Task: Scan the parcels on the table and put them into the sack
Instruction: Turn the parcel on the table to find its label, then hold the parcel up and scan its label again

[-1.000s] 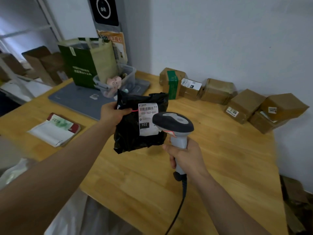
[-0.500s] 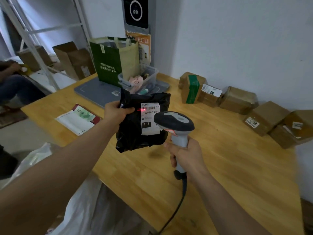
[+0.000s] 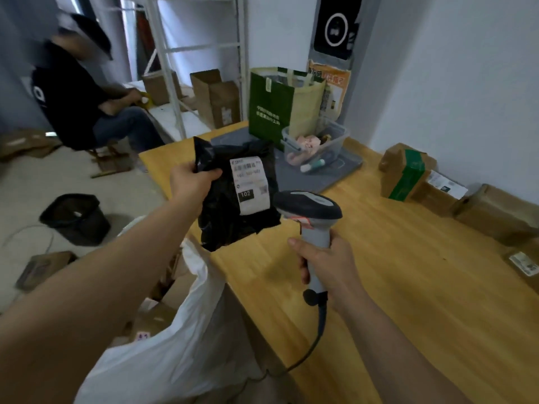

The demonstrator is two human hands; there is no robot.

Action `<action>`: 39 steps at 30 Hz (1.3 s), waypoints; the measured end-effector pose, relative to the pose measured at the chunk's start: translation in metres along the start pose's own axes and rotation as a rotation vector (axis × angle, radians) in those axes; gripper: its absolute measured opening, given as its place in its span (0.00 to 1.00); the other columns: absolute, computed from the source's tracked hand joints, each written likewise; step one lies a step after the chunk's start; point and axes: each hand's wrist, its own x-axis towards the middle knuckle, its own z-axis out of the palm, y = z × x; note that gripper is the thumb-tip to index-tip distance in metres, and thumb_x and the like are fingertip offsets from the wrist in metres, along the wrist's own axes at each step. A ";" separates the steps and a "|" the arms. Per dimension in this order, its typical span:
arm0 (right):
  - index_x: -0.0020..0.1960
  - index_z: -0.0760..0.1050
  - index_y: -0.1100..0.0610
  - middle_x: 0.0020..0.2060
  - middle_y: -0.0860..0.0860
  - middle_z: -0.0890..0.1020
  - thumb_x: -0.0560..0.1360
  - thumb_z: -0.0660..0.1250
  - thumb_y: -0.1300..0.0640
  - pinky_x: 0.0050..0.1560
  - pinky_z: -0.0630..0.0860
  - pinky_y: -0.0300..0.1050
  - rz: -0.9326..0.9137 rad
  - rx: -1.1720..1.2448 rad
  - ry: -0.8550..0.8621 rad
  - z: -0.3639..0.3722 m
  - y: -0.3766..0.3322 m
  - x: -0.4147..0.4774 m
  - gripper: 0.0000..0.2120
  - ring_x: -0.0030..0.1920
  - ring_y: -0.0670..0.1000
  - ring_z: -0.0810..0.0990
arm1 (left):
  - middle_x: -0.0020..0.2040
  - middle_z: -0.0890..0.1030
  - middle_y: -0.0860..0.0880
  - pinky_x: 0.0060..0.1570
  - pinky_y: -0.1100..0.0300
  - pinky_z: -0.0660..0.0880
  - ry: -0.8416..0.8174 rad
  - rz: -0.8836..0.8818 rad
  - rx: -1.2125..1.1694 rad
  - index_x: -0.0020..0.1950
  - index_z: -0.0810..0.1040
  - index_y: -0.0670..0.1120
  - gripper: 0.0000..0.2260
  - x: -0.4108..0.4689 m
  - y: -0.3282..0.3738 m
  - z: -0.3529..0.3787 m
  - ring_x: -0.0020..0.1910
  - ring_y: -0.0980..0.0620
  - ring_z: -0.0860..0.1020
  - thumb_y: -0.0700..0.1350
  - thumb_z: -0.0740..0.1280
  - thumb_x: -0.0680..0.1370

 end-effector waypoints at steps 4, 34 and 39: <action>0.46 0.74 0.59 0.26 0.53 0.75 0.73 0.72 0.61 0.26 0.71 0.44 0.031 -0.032 -0.135 0.045 0.005 0.003 0.07 0.25 0.51 0.72 | 0.45 0.81 0.46 0.52 0.52 0.78 0.309 0.025 0.059 0.53 0.80 0.45 0.09 0.015 -0.009 -0.084 0.46 0.46 0.80 0.41 0.72 0.73; 0.41 0.74 0.62 0.26 0.53 0.74 0.72 0.71 0.64 0.24 0.70 0.40 0.263 0.567 0.556 -0.141 0.012 0.032 0.06 0.23 0.49 0.71 | 0.76 0.62 0.44 0.67 0.53 0.65 -0.666 0.276 0.616 0.78 0.58 0.45 0.32 -0.085 -0.041 0.229 0.72 0.45 0.65 0.51 0.66 0.78; 0.40 0.73 0.61 0.25 0.53 0.74 0.73 0.70 0.64 0.25 0.70 0.40 0.219 0.738 0.656 -0.228 0.006 0.052 0.06 0.22 0.49 0.71 | 0.74 0.64 0.42 0.65 0.57 0.64 -0.834 0.325 0.696 0.77 0.58 0.43 0.32 -0.116 -0.033 0.342 0.72 0.45 0.64 0.51 0.67 0.78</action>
